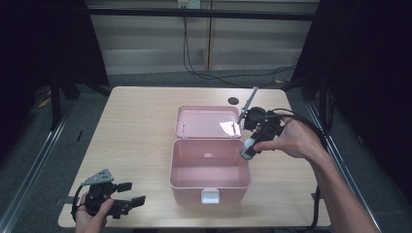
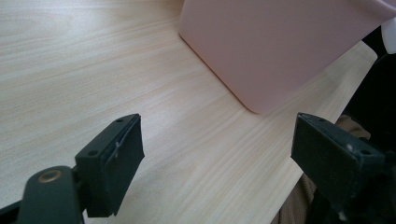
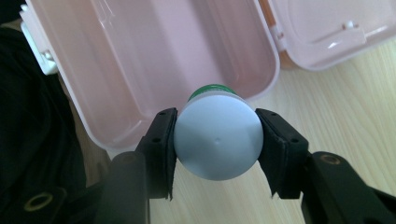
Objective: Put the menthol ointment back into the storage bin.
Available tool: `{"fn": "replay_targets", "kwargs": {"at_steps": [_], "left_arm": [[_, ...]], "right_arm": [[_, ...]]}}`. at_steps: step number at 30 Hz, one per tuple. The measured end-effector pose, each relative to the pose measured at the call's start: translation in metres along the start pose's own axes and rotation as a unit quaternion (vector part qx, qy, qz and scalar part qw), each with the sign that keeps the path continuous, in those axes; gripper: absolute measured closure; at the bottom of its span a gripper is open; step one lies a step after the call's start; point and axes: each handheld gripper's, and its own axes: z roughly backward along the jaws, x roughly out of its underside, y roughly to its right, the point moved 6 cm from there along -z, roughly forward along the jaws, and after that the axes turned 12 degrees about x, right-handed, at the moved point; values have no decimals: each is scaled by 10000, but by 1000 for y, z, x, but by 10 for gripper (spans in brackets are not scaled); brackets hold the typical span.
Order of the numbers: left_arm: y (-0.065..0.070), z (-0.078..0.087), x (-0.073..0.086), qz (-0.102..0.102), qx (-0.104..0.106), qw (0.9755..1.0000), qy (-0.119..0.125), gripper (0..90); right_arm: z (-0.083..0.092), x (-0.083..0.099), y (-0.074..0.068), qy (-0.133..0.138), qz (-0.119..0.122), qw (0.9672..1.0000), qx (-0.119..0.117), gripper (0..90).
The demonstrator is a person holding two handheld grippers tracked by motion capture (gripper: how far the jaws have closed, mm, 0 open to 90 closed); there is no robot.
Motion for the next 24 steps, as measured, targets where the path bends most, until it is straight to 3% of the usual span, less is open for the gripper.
{"fn": "replay_targets", "kwargs": {"at_steps": [24], "left_arm": [[0, -1, -1, -23, -7, 10000, -29, 167]], "right_arm": [[-20, -52, -25, 147, 508, 9984, -218, 509]]}}
